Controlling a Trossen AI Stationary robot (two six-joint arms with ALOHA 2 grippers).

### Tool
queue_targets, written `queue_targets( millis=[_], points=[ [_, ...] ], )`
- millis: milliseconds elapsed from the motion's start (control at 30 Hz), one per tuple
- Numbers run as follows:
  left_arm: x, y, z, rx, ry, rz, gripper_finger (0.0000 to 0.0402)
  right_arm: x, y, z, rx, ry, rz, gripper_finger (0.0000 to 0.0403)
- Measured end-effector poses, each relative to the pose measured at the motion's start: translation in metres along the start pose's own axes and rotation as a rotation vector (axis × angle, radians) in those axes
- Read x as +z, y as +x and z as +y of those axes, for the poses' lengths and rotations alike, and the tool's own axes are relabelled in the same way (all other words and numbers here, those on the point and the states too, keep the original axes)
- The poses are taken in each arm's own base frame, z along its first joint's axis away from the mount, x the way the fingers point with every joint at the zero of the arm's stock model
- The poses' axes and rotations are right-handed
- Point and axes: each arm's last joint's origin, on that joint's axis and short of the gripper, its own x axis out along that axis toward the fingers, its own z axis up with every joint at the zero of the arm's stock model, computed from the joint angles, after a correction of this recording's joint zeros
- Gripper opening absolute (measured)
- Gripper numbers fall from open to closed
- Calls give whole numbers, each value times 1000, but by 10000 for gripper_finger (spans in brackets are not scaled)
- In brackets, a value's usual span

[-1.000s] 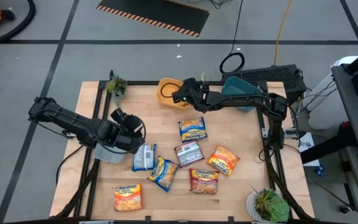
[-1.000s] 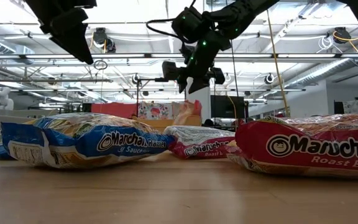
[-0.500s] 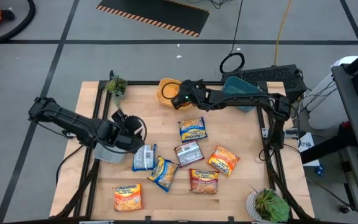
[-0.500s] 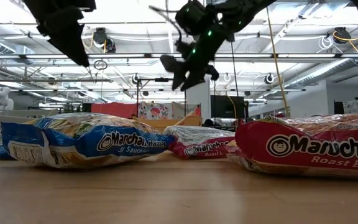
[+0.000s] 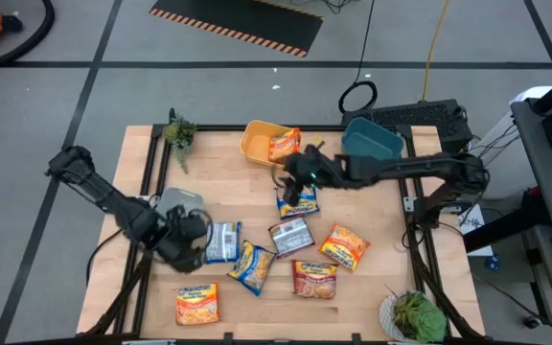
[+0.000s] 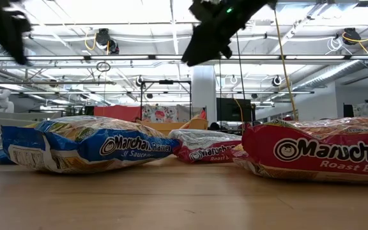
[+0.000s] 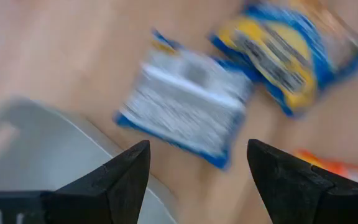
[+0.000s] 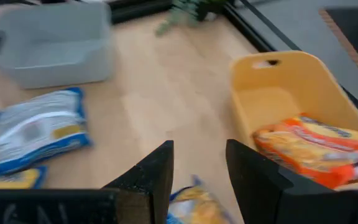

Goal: Sort Maruchan noodles
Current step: Put the bottom orange bag into the yellow bin

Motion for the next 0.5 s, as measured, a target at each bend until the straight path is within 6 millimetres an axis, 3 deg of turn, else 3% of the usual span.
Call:
queue_targets(
  millis=[333, 500],
  points=[
    [-51, -22, -39, -316, -11, 246, 273, -69, -28, 47, 237, -20, -192, 141],
    [-74, -23, -50, -308, 136, 214, 273, -88, -36, 60, 320, -24, -259, 141]
  ],
)
